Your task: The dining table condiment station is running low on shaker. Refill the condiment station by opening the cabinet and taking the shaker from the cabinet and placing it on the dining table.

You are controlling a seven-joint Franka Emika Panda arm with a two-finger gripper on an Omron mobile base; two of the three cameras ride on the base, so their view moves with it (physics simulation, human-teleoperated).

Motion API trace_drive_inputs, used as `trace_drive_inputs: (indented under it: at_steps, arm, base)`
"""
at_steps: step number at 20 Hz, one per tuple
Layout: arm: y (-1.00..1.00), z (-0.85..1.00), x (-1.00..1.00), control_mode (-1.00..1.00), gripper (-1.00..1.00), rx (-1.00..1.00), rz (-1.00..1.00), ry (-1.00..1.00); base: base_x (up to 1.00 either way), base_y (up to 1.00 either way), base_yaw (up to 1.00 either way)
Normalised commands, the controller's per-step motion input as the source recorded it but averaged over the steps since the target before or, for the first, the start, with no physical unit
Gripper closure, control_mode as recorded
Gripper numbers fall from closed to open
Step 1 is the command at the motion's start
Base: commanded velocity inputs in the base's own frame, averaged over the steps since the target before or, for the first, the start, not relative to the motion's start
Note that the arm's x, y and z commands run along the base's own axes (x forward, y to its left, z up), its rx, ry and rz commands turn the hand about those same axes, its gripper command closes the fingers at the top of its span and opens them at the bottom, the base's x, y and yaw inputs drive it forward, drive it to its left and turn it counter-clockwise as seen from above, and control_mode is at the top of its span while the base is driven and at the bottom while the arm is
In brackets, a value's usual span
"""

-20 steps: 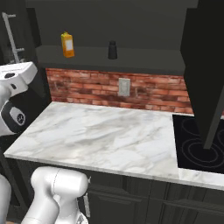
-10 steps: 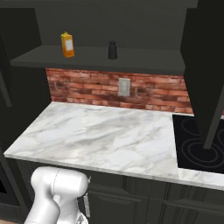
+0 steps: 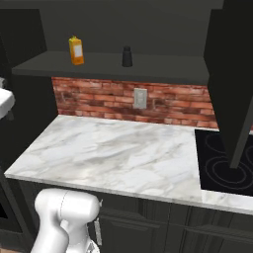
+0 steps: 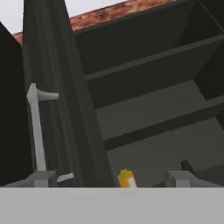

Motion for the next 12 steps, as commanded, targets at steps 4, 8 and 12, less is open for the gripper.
trace_drive_inputs:
  at_steps: [4,8,12]
  arm:
    - [-1.0,0.0,-0.04,-1.0,-1.0,0.43,0.18,-0.07]
    - [-0.95,-0.06,0.1,-1.0,-1.0,0.38,0.28,0.0]
    - [-0.67,-0.16,0.3,-1.0,-1.0,0.33,0.35,0.0]
  base:
    - [0.0,0.0,0.0]
    - [0.0,0.0,0.0]
    - [0.0,0.0,0.0]
